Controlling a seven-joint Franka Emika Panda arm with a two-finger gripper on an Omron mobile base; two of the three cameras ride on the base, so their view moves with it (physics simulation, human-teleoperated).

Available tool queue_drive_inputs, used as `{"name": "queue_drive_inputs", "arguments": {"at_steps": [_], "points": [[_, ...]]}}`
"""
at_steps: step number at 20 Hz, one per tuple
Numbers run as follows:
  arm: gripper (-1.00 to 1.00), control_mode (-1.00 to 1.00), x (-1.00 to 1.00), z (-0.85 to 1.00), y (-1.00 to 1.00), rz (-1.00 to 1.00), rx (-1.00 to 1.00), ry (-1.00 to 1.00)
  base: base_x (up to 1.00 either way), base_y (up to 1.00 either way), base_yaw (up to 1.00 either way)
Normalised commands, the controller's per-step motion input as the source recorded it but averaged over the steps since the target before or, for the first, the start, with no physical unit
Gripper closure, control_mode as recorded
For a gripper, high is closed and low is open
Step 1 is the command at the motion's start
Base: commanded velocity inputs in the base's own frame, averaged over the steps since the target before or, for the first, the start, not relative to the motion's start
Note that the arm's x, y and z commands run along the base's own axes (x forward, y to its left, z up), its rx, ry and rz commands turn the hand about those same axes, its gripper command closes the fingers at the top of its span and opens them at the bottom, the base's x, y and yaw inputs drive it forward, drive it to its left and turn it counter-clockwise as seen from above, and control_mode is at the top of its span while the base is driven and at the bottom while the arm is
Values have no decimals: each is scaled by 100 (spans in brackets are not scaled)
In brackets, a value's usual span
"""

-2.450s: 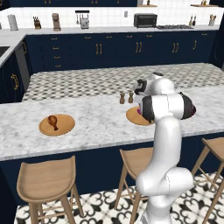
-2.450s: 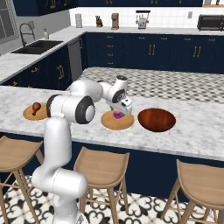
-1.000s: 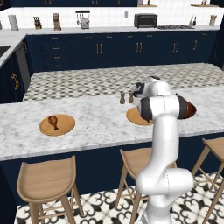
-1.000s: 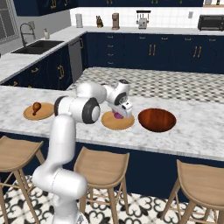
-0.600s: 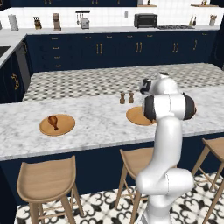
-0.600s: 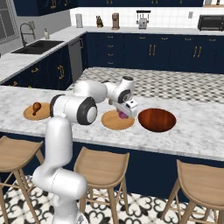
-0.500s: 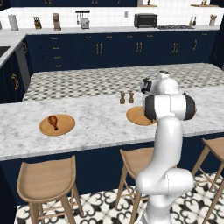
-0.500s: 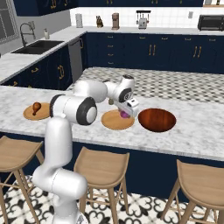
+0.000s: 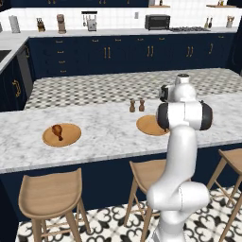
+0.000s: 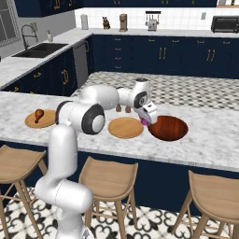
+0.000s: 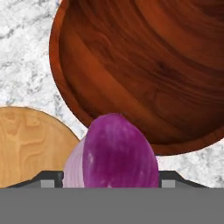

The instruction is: Pick the chicken drumstick and onion from their plates and place them in the bowl. Then put the bowl in the fridge.

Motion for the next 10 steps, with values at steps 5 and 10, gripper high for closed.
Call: {"name": "queue_drive_inputs", "arguments": {"at_steps": [5,10], "points": [[100,-100,3,2,-86,-7,3,1,0,0,0],[100,-100,25,-32,-41,0,0,0,0,0,0]]}}
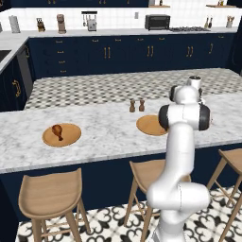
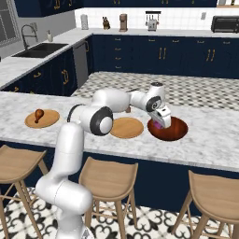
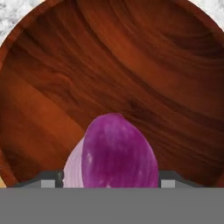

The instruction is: Pick the chicken drumstick and onion from their plates and place them in the bowl. Then put the bowl in the fridge.

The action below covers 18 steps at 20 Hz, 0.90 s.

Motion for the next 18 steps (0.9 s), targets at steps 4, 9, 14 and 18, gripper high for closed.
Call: {"name": "queue_drive_inputs", "arguments": {"at_steps": [4,9,14,18], "points": [[100,-100,29,-41,-13,0,0,0,0,0,0],[-100,-100,6,-32,1,0,0,0,0,0,0],[-100,-100,-2,0,6,0,0,0,0,0,0],[-100,-100,-19,9,30,0,-3,-8,0,0,0]]}}
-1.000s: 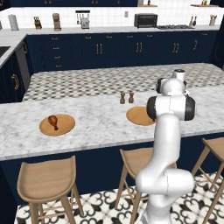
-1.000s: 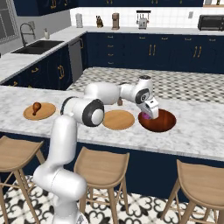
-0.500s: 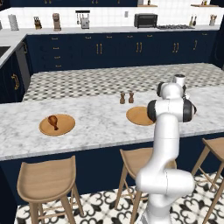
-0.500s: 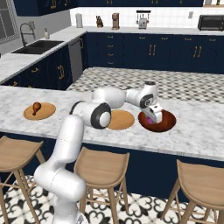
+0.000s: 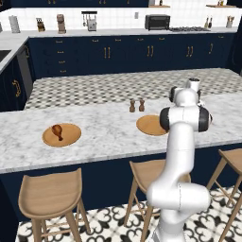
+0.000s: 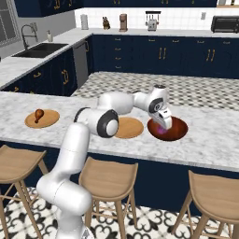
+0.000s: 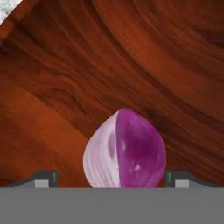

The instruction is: Pick the chicken drumstick and onion from their plates and place them in the bowl. Then put the bowl in the fridge.

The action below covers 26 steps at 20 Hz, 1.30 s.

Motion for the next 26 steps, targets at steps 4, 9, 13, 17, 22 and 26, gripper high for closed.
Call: {"name": "queue_drive_inputs", "arguments": {"at_steps": [4,9,13,17,22,26], "points": [[-100,-100,-37,49,57,-2,-15,-7,0,0,0],[-100,-100,-94,37,82,0,-5,0,0,0,0],[-100,-100,-100,44,71,12,7,0,0,0,0],[-100,-100,-85,32,92,21,12,-6,0,0,0],[-100,-100,-20,44,100,33,2,-1,0,0,0],[-100,-100,-3,22,100,22,0,12,0,0,0]]}}
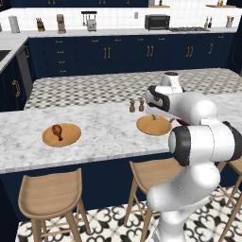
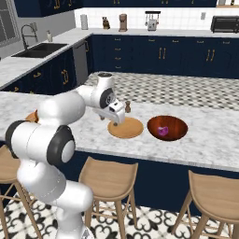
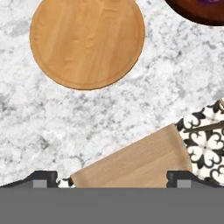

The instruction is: Pick the chicken drumstick and onion from their plates and place them in the bowl. Then put the bowl in the fridge.

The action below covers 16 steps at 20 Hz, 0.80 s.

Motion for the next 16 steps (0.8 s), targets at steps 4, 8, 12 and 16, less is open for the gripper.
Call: {"name": "queue_drive_inputs", "arguments": {"at_steps": [4,8,12,16], "points": [[-100,-100,-3,12,73,21,0,4,0,0,0],[-100,-100,0,9,100,32,1,8,0,0,0],[-100,-100,0,0,100,34,2,12,0,0,0],[-100,-100,5,-10,100,4,0,0,0,0,0]]}}
